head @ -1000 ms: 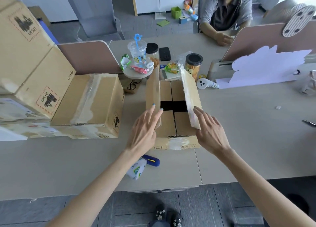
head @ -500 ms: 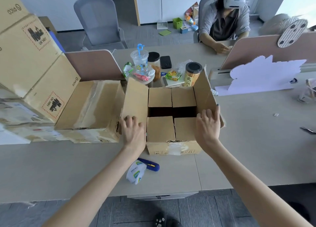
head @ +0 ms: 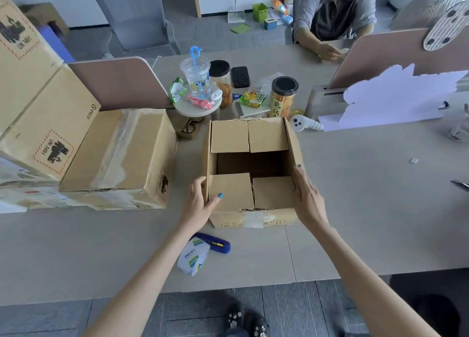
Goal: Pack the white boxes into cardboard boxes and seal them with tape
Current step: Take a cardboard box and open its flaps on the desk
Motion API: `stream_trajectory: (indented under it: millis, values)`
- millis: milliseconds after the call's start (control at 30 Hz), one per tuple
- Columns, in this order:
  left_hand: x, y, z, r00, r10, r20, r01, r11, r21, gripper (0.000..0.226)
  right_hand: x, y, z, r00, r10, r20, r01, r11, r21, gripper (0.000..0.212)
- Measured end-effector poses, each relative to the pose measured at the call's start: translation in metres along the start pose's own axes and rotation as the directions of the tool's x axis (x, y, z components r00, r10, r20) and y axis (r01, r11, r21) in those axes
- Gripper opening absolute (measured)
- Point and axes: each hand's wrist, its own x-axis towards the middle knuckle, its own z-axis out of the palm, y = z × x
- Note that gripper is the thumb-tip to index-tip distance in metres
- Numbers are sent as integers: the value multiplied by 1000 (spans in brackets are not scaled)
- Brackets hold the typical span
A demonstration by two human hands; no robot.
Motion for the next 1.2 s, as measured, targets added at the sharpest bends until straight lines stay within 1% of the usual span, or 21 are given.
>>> stream_trajectory:
  millis: [67,100,167,200,233,300,400,467,567,633,700,767,867,933,1000,1100,1200]
  values:
    - [0,-4,2,1000,10,2,-9,988,-157,48,0,1,2,998,48,-32,-42,987,156,72]
    - [0,-6,3,1000,14,0,-14,979,-204,44,0,2,4,997,72,-34,-63,973,221,75]
    - [-1,-6,2,1000,20,3,-19,968,-248,40,1,2,4,994,104,-27,-89,936,341,79]
    - [-1,-6,3,1000,20,9,-17,967,-255,39,2,2,3,993,113,-21,-98,924,369,79]
    - [-2,-5,3,1000,15,14,-11,967,-256,39,1,1,2,993,121,-15,-107,928,356,78]
    - [-3,-5,4,1000,11,-28,-17,978,-207,40,-1,-1,1,995,96,-25,-87,965,246,74]
    - [-3,-2,4,990,33,-134,-35,999,-12,47,-2,-4,-2,999,26,-28,-24,999,47,67]
    - [-1,4,0,982,83,-172,-57,987,152,48,0,-2,-4,1000,-13,-9,13,998,-65,62]
    - [7,16,-6,953,261,-155,-181,898,402,48,7,-4,-6,993,-120,-5,116,973,-197,56]
    - [16,24,-7,929,353,-107,-261,833,487,49,15,-8,-5,972,-233,6,225,930,-291,53]
    - [24,33,-6,909,415,-35,-330,768,548,51,24,-15,-4,952,-298,72,303,883,-357,51]
    - [29,41,-3,894,443,71,-395,702,593,54,34,-23,-4,934,-308,181,356,850,-388,50]
    - [38,49,1,902,361,236,-423,635,646,57,50,-33,-2,907,-254,335,385,822,-420,54]
    - [44,55,2,911,279,304,-413,621,666,57,59,-40,-2,893,-199,403,376,821,-430,56]
    - [49,63,2,917,241,318,-397,632,665,52,63,-48,-2,884,-164,439,366,827,-428,56]
    - [50,75,-5,909,325,259,-413,632,656,37,63,-60,-10,888,-199,414,376,833,-406,53]
    - [43,88,-19,888,421,186,-440,657,612,27,58,-74,-28,914,-296,278,382,859,-341,40]
